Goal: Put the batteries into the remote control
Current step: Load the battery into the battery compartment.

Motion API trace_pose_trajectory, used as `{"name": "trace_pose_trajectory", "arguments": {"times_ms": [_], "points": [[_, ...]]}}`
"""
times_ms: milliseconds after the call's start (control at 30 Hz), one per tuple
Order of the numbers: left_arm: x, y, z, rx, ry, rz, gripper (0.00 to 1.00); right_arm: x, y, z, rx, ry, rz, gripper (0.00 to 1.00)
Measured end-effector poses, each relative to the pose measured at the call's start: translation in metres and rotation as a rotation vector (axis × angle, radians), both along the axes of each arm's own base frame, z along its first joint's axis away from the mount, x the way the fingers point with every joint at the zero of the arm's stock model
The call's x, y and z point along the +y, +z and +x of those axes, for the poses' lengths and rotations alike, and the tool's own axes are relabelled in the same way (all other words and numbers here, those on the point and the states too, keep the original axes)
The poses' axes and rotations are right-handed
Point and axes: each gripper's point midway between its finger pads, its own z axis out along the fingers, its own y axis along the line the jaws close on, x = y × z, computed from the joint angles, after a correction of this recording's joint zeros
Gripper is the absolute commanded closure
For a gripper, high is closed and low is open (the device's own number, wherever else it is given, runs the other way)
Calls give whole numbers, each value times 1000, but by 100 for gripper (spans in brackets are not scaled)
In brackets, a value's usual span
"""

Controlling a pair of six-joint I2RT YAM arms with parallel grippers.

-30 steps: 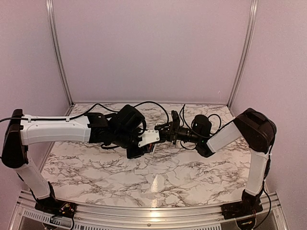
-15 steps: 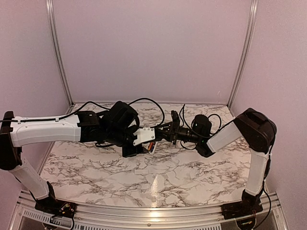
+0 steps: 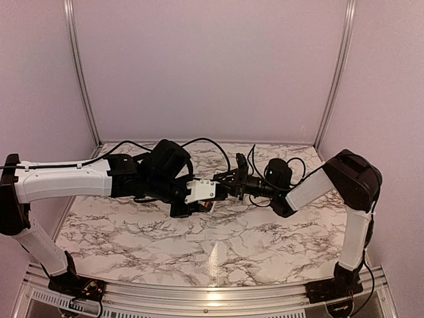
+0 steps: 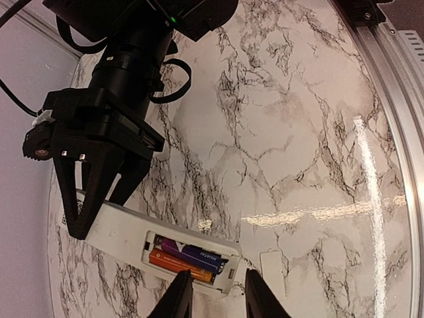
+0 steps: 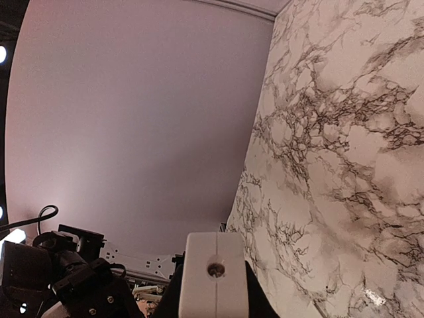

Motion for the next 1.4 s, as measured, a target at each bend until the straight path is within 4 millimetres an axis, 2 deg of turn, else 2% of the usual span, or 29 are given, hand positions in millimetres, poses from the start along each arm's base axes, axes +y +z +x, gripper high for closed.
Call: {"name": "trace_pose_trajectory", "arguments": {"times_ms": [667,1133,1400], "points": [[-4,-22,1,-6,-38,53,79,2,4,-4,-5,15,3,100],[-7,-23,8,-19,-23,63,90,4,2,-6,-9,22,-5,100],[-9,-26,9,-17,-21,69,94,4,-1,-7,-8,22,-15,100]]}}
